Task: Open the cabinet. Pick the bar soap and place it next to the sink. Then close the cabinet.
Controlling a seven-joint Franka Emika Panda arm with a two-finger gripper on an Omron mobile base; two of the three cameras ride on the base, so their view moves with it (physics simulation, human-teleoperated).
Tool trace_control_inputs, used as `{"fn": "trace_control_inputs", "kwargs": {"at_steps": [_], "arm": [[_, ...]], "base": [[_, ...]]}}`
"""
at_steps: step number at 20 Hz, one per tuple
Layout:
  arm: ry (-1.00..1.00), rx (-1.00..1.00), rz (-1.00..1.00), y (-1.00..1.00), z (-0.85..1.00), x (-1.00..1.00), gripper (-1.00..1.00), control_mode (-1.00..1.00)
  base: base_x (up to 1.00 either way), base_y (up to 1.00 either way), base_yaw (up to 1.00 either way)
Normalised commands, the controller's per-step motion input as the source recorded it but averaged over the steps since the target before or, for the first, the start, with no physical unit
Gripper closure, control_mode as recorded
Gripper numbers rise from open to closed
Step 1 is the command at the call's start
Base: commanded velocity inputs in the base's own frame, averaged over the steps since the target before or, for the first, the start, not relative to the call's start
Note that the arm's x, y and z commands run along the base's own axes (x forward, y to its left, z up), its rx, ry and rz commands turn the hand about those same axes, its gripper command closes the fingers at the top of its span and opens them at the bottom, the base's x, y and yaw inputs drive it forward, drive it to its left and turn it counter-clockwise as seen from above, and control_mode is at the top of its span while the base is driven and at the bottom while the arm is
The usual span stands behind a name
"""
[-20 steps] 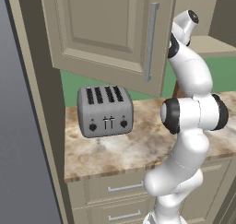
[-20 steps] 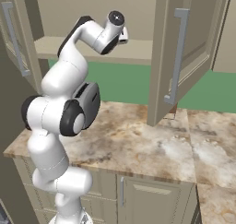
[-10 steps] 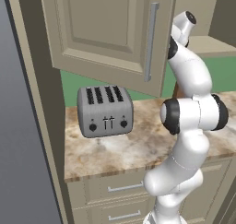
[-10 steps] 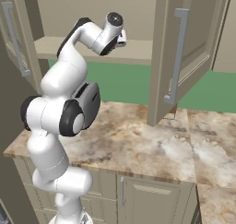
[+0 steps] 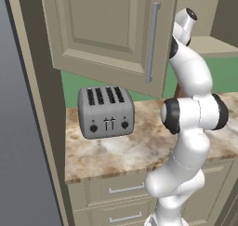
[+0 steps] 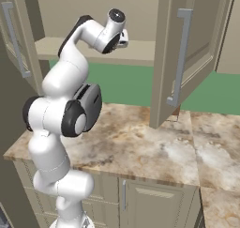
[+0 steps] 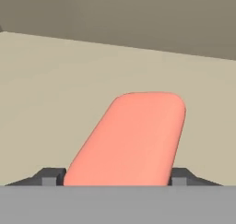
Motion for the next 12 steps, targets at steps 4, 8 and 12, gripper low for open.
{"fn": "trace_control_inputs", "kwargs": {"at_steps": [4, 8, 12], "arm": [[0.1, 0.0, 0.0, 0.0, 0.0, 0.0, 1.0, -1.0], [0.1, 0.0, 0.0, 0.0, 0.0, 0.0, 1.0, -1.0], [0.05, 0.0, 0.0, 0.0, 0.0, 0.0, 1.0, -1.0]], "base": [[0.0, 0.0, 0.0], [0.0, 0.0, 0.0], [0.0, 0.0, 0.0]]}}
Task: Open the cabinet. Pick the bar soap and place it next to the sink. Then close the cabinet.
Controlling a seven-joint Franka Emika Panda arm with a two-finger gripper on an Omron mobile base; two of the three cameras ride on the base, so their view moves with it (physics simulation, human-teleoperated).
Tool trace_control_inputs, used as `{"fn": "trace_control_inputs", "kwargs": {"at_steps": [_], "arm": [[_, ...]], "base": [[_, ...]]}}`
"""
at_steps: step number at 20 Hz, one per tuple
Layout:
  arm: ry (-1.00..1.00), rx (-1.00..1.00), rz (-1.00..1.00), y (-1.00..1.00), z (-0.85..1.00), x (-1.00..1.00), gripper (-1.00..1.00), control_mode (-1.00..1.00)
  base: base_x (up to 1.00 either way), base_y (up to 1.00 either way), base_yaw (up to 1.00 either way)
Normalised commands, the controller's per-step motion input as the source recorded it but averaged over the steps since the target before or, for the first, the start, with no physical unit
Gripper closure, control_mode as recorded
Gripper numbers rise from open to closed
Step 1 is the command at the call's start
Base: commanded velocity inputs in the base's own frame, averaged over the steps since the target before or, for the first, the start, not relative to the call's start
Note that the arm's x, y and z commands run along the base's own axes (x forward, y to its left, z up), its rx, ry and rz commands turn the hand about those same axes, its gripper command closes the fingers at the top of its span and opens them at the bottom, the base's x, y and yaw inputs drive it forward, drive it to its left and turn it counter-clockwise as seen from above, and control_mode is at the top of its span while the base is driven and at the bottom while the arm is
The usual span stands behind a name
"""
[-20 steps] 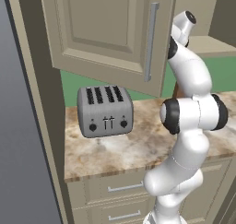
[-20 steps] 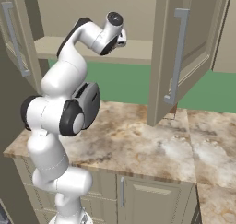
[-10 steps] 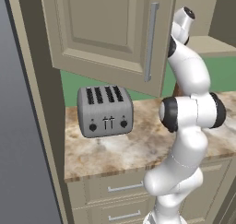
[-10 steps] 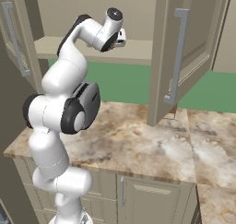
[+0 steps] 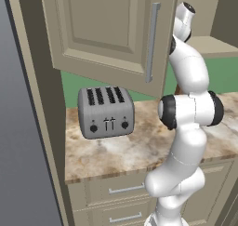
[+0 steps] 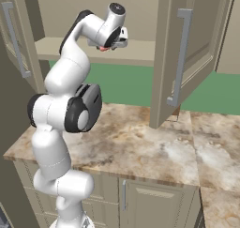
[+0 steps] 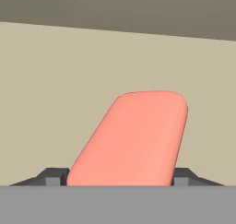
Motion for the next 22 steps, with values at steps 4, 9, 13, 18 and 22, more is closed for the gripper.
{"fn": "trace_control_inputs", "kwargs": {"at_steps": [4, 9, 13, 18, 22], "arm": [[0.0, 0.0, 0.0, -0.18, 0.0, -0.02, 1.0, -1.0], [-0.04, 0.0, 0.0, -0.38, 0.0, -0.17, 1.0, -1.0], [-0.08, 0.0, 0.0, -0.34, 0.0, -0.35, 1.0, -1.0], [-0.06, 0.0, 0.0, -0.3, 0.0, -0.54, 1.0, -1.0], [-0.04, 0.0, 0.0, -0.32, 0.0, -0.81, 1.0, -1.0]], "base": [[0.0, 0.0, 0.0], [0.0, 0.0, 0.0], [0.0, 0.0, 0.0], [0.0, 0.0, 0.0], [0.0, 0.0, 0.0]]}}
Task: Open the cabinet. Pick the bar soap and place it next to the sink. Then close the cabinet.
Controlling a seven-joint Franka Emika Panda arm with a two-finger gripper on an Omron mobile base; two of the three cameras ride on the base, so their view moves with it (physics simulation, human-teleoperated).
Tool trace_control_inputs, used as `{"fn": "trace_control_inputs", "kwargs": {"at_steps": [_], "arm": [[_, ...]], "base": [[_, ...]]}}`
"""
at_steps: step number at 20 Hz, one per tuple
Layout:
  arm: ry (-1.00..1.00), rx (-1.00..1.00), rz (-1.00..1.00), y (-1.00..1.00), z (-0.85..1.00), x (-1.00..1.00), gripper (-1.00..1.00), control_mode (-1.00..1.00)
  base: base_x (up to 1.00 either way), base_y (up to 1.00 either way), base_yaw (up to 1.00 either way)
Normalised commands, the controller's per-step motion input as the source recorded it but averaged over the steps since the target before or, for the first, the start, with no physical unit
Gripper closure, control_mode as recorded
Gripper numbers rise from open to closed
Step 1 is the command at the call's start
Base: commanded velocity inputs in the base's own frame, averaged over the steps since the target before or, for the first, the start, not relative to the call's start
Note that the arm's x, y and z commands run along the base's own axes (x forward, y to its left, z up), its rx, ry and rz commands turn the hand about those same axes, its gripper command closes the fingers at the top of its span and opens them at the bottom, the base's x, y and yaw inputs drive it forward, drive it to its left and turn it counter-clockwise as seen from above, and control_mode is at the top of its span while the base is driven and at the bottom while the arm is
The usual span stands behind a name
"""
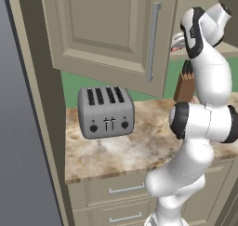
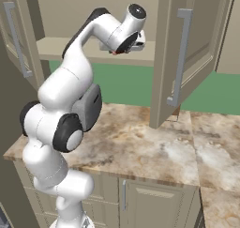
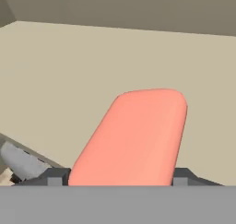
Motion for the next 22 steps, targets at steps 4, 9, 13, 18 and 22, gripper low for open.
{"fn": "trace_control_inputs", "kwargs": {"at_steps": [4, 9, 13, 18, 22], "arm": [[-0.07, 0.01, 0.02, -0.22, 0.0, -1.0, 1.0, -1.0], [-0.13, 0.0, 0.07, 0.0, 0.0, -1.0, 1.0, -1.0], [-0.14, 0.0, 0.07, 0.0, 0.0, -1.0, 1.0, -1.0], [-0.05, 0.0, 0.04, 0.12, 0.0, -1.0, 1.0, -1.0], [0.0, 0.0, 0.0, 0.41, 0.0, -1.0, 1.0, -1.0]], "base": [[0.0, 0.0, 0.0], [0.0, 0.0, 0.0], [0.0, 0.0, 0.0], [0.0, 0.0, 0.0], [0.0, 0.0, 0.0]]}}
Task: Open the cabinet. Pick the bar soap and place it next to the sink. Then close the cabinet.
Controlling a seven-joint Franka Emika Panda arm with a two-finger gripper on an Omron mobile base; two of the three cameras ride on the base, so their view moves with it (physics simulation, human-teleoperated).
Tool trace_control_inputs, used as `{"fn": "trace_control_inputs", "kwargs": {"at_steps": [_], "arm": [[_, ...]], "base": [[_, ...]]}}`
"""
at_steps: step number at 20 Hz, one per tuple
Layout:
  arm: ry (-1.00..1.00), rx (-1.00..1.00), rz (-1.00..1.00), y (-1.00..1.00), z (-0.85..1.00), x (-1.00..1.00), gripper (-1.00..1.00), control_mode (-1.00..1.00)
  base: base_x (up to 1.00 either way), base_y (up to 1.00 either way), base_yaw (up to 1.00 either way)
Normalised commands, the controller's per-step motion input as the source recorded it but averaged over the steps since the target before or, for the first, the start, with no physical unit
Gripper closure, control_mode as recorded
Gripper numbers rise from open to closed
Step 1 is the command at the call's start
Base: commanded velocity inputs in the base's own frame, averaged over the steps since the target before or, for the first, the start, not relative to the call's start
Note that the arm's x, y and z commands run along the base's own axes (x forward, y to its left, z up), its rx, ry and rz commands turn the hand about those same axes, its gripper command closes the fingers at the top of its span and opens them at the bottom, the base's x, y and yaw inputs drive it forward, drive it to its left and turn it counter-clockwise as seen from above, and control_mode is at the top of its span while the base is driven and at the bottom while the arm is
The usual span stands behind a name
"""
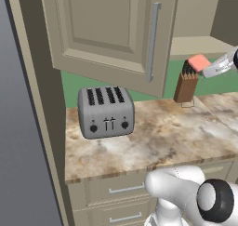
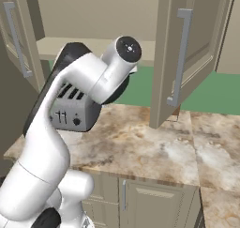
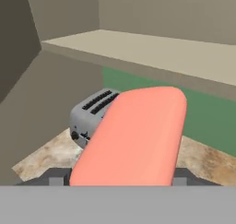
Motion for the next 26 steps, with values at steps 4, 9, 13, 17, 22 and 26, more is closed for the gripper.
{"fn": "trace_control_inputs", "kwargs": {"at_steps": [4, 9, 13, 17, 22, 26], "arm": [[0.0, 0.0, 0.0, 0.56, -0.01, -0.91, 1.0, -1.0], [0.0, 0.0, -0.01, 0.2, -0.15, -0.76, 1.0, -1.0], [0.08, -0.03, -0.1, 0.01, -0.27, -0.55, 1.0, -1.0], [0.15, -0.05, -0.17, 0.08, -0.12, -0.44, 1.0, -1.0], [0.18, -0.06, -0.24, 0.09, -0.06, -0.42, 1.0, -1.0], [0.09, 0.0, -0.22, 0.0, -0.24, -0.46, 1.0, -1.0]], "base": [[0.0, 0.0, 0.0], [0.0, 0.0, 0.0], [0.0, 0.0, 0.0], [0.0, 0.0, 0.0], [0.0, 0.0, 0.0], [0.0, 0.0, 0.0]]}}
